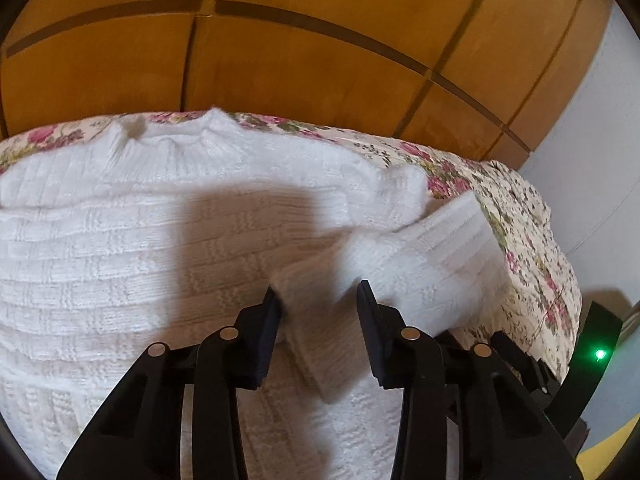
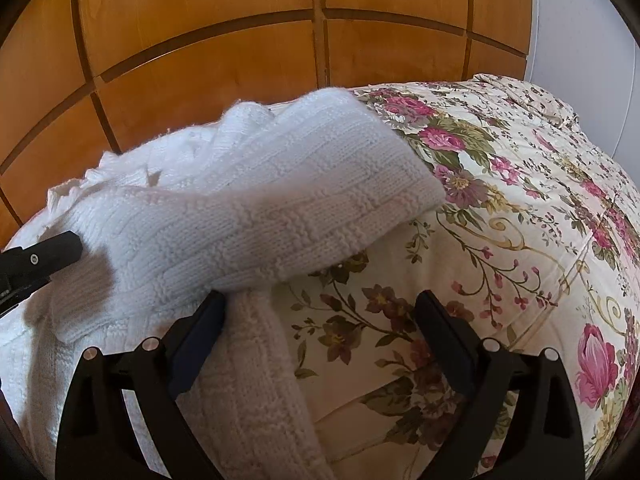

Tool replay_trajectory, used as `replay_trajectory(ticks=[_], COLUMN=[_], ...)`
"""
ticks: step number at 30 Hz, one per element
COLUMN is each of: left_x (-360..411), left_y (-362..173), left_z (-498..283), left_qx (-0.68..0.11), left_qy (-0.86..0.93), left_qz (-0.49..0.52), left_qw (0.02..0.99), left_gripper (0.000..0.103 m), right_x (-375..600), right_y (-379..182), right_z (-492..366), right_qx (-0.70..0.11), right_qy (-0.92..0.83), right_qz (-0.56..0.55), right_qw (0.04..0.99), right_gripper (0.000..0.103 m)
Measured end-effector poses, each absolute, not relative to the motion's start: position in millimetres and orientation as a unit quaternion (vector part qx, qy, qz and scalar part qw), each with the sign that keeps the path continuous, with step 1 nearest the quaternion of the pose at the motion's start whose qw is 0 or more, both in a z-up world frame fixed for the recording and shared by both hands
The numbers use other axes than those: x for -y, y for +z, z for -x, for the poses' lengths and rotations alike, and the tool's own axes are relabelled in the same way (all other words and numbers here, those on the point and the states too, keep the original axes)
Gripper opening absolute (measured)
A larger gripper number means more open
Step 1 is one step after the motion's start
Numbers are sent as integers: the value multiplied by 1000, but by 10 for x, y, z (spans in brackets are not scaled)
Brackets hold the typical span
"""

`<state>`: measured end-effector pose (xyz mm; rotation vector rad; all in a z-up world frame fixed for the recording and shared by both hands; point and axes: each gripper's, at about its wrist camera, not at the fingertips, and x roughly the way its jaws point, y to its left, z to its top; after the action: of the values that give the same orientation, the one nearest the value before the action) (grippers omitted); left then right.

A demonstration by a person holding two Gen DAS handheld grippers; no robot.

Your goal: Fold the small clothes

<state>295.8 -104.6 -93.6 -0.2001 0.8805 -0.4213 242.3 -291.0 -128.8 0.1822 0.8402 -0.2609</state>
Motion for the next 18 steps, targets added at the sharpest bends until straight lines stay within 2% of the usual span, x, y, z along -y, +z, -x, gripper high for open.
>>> replay_trajectory(ticks=[1, 2, 3, 4, 10, 18], left_x=[1076, 1114, 1155, 1200, 1136, 598], left_y=[-930, -935, -951, -960, -786, -264], left_z=[-2950, -2952, -2969, -2976, -2978, -3087], left_qx=[-424, -428, -437, -442, -433, -386], left_qy=[-209, -220, -233, -239, -260, -259], left_qz=[93, 88, 85, 83, 114, 173], left_qw=[876, 872, 864, 860, 856, 868], left_gripper=[33, 17, 10, 7, 6, 6], right_x=[2908, 2907, 2908, 2907, 2907, 2906], right_y=[-1289, -1289, -1290, -1292, -1295, -1295], right_z=[-2424, -2424, -2425, -2426, -2428, -2428], right_qx=[-406, -406, -406, -406, -406, -405], right_qy=[-127, -128, -128, -128, -128, -129], right_qz=[-88, -87, -87, -86, -87, -86], right_qw=[901, 901, 901, 900, 901, 901], right_gripper=[95, 95, 95, 95, 95, 95])
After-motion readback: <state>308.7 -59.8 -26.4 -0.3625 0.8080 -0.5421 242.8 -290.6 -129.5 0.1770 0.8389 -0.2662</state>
